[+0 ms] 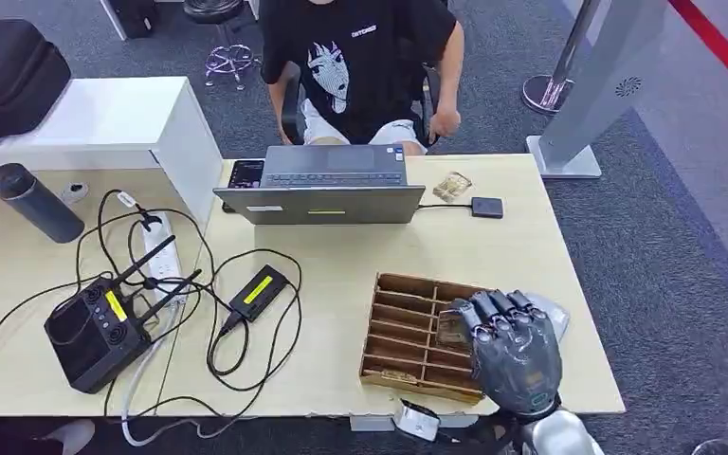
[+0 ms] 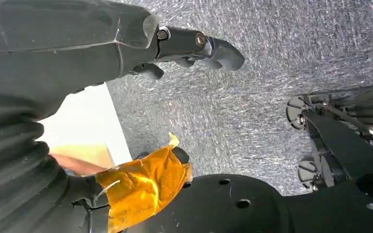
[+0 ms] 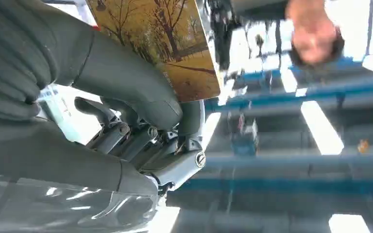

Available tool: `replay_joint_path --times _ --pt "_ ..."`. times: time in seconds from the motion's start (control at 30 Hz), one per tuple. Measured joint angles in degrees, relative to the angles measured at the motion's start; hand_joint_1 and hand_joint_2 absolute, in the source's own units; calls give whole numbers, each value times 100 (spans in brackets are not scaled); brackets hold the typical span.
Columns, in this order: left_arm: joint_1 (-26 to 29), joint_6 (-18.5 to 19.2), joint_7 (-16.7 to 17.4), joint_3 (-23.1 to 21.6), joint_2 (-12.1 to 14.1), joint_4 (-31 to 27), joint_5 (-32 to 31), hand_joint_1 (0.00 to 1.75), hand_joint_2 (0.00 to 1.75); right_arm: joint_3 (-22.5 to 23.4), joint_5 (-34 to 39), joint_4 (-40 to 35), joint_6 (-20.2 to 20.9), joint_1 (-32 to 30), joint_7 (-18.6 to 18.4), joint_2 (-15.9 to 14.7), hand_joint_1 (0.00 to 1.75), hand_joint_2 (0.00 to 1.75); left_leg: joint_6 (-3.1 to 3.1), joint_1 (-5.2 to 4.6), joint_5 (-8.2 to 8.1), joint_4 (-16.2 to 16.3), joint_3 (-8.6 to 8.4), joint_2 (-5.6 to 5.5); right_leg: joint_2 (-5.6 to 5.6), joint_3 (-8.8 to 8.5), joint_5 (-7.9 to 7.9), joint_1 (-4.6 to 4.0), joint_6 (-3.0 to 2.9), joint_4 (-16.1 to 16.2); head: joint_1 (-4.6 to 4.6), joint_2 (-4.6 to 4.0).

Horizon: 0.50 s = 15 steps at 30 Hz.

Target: Pass the card to the sensor for recognition and then transmit it.

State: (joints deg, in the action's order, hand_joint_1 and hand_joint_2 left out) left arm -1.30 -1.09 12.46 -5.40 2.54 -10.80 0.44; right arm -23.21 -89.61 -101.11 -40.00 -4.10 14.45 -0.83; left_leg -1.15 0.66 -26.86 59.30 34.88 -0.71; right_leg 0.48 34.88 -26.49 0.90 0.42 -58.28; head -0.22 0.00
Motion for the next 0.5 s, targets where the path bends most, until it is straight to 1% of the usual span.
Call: replay_joint_path --times 0.1,0.13,0.2,0.23,0.27,0.3,0.4,0.5 --pt "-6 24 2 -2 7 0 -88 0 175 0 0 -43 61 226 -171 247 175 175 0 -1 1 -2 4 3 2 -3 1 1 0 -2 2 0" --pt "-11 59 0 -11 15 0 -140 0 175 -2 37 43 291 398 -290 325 175 175 -1 -1 2 -2 2 7 5 -3 3 1 -1 -1 2 0" --pt "-31 114 -13 -50 35 0 -243 0 175 -2 269 386 1117 980 -545 498 175 175 -6 -1 7 -2 -1 24 18 -2 14 1 -11 -2 0 0" --pt "-56 138 -33 -87 52 0 -303 0 175 -2 352 641 1482 1289 -677 591 175 175 -10 -1 12 -2 -2 25 19 -2 19 1 -7 -1 2 0" --pt "-80 173 -55 -127 63 0 -365 0 175 -2 363 995 1733 1665 -834 674 175 175 -10 -1 21 -1 -4 28 19 2 26 1 -5 -1 2 0" --pt "-103 197 -61 -155 83 0 -418 0 175 -2 354 1315 1840 2002 -963 734 175 175 3 -2 31 -1 0 27 19 3 31 1 -2 -1 0 0" --pt "-130 247 -83 -280 125 0 -577 0 175 -2 247 2446 2089 3014 -1400 920 175 175 -13 -1 44 1 0 16 16 3 41 1 -5 -3 4 0" --pt "-138 269 -96 -370 155 0 -658 0 175 11 166 3432 2282 3775 -1704 1060 175 175 -14 0 46 2 2 9 14 3 43 1 -7 -6 2 0"
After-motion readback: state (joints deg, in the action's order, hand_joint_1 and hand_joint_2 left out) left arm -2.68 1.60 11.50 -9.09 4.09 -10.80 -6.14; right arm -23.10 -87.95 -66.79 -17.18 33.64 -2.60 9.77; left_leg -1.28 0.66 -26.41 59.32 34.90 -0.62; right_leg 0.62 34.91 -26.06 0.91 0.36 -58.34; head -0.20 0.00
